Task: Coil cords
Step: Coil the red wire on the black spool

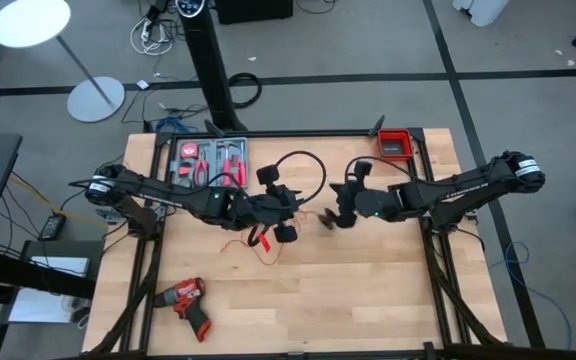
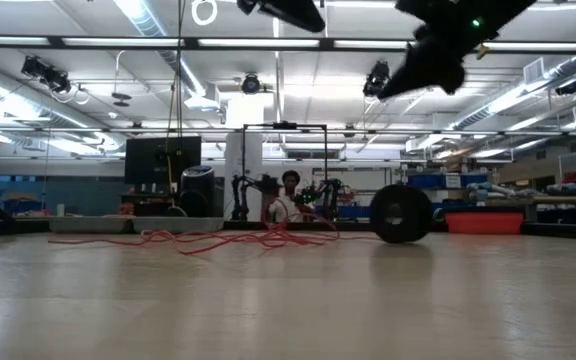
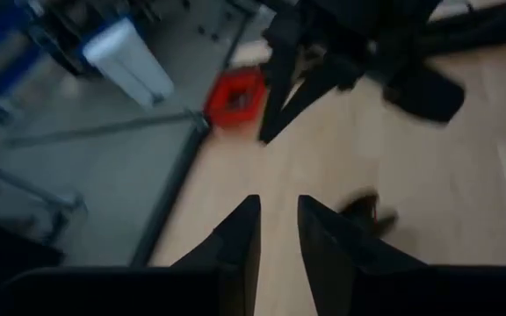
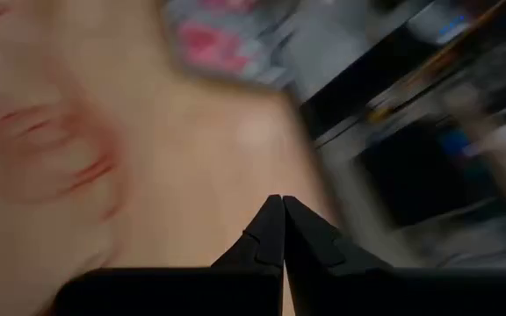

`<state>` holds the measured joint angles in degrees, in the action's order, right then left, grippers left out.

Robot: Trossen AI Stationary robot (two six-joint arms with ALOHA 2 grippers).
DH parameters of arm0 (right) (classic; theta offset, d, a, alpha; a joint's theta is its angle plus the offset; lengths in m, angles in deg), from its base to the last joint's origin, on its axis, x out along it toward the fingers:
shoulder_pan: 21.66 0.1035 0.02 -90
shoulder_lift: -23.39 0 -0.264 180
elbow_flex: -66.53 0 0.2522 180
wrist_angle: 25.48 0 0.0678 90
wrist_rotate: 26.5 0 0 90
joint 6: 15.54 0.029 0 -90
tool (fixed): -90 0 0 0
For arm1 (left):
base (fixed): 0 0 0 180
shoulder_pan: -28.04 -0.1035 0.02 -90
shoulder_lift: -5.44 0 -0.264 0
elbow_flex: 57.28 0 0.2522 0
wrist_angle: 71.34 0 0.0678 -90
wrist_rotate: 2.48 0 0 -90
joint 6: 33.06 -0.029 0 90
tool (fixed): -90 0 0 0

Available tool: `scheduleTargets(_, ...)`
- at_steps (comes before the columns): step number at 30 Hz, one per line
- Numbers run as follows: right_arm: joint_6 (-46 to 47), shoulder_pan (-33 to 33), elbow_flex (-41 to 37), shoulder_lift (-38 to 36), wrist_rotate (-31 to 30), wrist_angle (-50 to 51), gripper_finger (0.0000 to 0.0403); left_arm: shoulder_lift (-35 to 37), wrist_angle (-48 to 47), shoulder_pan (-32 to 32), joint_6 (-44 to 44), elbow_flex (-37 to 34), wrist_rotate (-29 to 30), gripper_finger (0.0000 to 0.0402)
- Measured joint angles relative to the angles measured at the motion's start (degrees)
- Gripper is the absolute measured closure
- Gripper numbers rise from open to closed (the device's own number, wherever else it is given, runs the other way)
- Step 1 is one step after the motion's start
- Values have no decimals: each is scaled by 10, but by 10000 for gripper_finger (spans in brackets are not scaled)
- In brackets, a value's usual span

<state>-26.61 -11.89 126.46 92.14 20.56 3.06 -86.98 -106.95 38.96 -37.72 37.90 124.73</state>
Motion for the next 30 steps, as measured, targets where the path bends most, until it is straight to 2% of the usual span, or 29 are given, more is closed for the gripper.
scheduleTargets(4,103,3,0,2,81,97,397,-1,-1,0,9,-24,-52,319)
scheduleTargets(8,168,2,0,2,135,159,378,-1,77,-5,-15,-76,-100,319)
scheduleTargets(11,251,-1,0,2,243,210,362,-3,127,-10,-12,-117,-123,319)
scheduleTargets(13,305,0,0,2,287,235,355,-3,140,-9,-8,-132,-123,319)
scheduleTargets(21,408,-3,0,14,292,191,348,-3,242,-17,3,-195,-118,319)
scheduleTargets(27,415,-37,-21,59,295,149,347,-3,397,-23,23,-286,-175,319)
scheduleTargets(30,415,-48,-31,70,298,137,347,-3,414,-23,34,-303,-175,319)
